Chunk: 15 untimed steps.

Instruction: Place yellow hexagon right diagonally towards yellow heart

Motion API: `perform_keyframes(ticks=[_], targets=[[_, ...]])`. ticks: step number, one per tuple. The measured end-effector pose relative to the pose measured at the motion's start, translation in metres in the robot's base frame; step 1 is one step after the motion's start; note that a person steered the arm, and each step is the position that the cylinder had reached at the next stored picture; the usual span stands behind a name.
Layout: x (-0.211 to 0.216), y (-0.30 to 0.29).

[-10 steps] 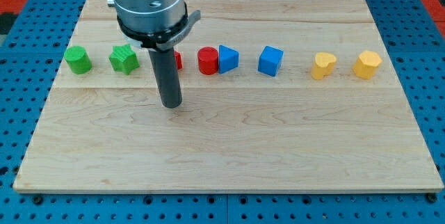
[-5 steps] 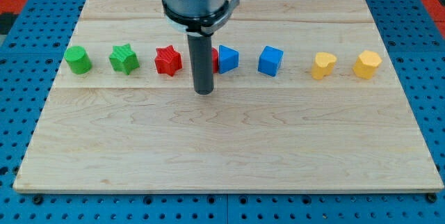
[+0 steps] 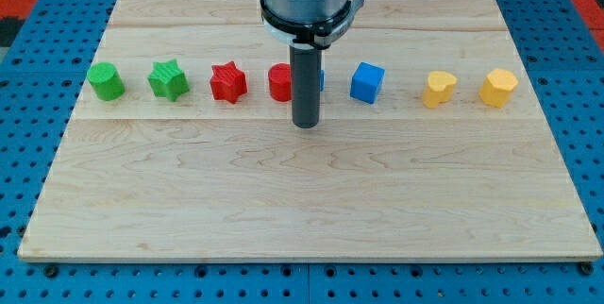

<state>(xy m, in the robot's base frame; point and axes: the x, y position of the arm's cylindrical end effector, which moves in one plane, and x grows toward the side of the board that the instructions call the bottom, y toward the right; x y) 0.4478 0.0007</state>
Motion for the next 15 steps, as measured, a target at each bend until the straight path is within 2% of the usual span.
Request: perform_keyframes(ticks=[1, 3, 6, 7, 8, 9, 10, 11, 13, 14, 15], targets=[[0.000, -0.006], [0.000, -0.098], [0.000, -0.119], [0.000, -0.166], [0.000, -0.260], [-0.004, -0.276], [0.033, -0.157], [0.051, -0.028], [0.029, 0.213], [-0.003, 0.263], [-0.018, 0.264]])
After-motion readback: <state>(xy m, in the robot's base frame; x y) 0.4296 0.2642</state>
